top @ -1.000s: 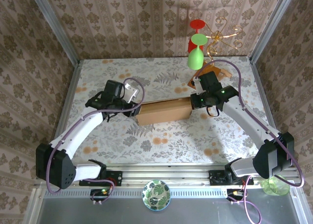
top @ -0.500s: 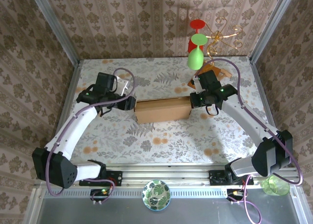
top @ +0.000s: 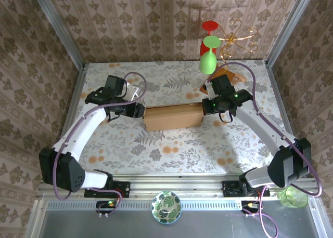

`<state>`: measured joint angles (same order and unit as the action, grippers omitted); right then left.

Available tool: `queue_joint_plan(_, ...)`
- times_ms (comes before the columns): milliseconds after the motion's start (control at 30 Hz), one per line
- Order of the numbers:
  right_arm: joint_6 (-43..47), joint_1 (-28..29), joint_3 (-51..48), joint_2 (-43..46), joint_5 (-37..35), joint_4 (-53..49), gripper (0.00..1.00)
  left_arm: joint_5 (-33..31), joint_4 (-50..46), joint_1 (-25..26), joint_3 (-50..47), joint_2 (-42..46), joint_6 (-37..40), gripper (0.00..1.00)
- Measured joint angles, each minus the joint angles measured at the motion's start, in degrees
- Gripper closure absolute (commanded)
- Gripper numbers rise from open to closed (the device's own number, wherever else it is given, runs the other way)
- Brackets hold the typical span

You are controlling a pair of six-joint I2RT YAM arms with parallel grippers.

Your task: Fold the paper box

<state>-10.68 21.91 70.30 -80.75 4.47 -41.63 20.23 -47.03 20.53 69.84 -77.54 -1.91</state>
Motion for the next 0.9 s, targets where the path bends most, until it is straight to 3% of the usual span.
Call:
queue_joint_plan(300, 0.0, 0.0, 0.0, 0.0, 0.1, 0.0, 1.00, 0.0, 0.2, 0.1, 0.9, -1.3, 1.3, 0.77)
queue_joint_plan(900, 0.0, -0.3, 0.1, -0.3, 0.2, 0.0, 1.00, 3.3, -3.2, 0.5, 5.8, -4.3, -8.0, 0.90)
